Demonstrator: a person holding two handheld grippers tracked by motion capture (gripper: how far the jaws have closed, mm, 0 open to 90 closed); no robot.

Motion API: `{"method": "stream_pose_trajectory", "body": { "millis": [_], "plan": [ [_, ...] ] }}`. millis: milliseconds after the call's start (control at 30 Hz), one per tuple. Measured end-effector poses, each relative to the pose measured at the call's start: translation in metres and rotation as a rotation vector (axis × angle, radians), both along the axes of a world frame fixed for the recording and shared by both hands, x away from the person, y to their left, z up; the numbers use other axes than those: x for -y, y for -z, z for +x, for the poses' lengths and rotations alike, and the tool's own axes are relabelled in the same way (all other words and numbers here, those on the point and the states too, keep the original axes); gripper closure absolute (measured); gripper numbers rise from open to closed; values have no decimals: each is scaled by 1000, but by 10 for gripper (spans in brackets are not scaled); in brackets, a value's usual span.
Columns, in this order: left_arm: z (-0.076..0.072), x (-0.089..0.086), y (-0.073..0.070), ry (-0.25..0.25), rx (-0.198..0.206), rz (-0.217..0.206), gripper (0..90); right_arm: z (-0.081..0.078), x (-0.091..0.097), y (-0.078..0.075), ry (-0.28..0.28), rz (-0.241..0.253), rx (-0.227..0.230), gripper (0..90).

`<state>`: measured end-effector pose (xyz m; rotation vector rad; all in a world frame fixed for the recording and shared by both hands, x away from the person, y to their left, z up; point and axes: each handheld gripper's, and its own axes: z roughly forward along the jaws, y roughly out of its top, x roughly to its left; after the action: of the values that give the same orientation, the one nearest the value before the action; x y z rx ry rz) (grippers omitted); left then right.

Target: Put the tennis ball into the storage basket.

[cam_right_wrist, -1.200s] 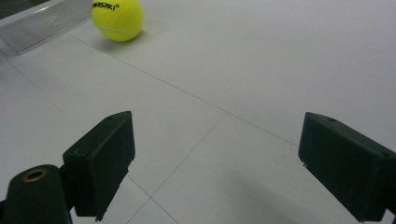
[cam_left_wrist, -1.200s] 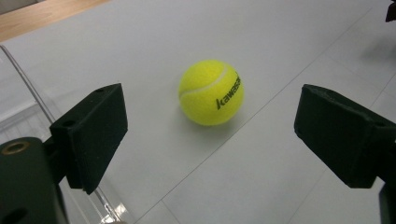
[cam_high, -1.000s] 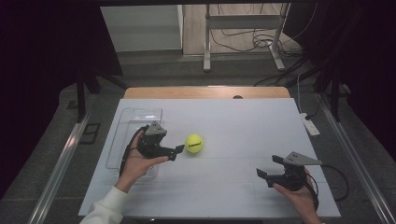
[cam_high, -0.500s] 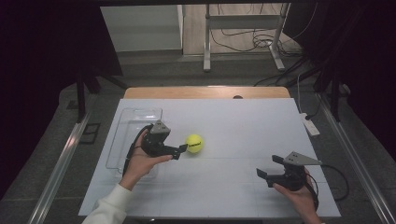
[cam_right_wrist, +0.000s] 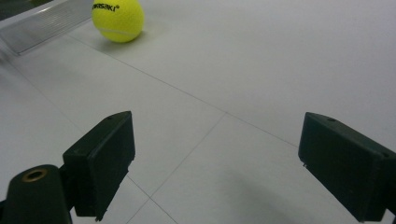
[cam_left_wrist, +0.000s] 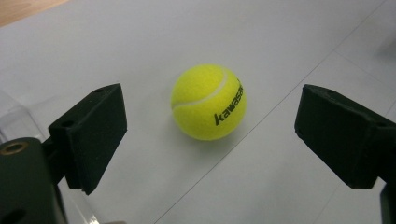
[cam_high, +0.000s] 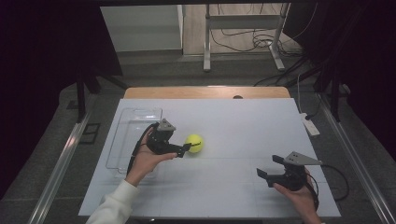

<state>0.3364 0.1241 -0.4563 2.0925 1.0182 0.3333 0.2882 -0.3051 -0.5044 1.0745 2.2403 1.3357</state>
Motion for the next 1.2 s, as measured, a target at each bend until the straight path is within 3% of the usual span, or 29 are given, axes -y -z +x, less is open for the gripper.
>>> {"method": "stream_pose_trajectory", "body": {
  "millis": [1200],
  "plan": [
    [24, 32, 6, 22, -52, 59, 62, 0, 0, 1, -2, -1, -5, 110]
  ]
}}
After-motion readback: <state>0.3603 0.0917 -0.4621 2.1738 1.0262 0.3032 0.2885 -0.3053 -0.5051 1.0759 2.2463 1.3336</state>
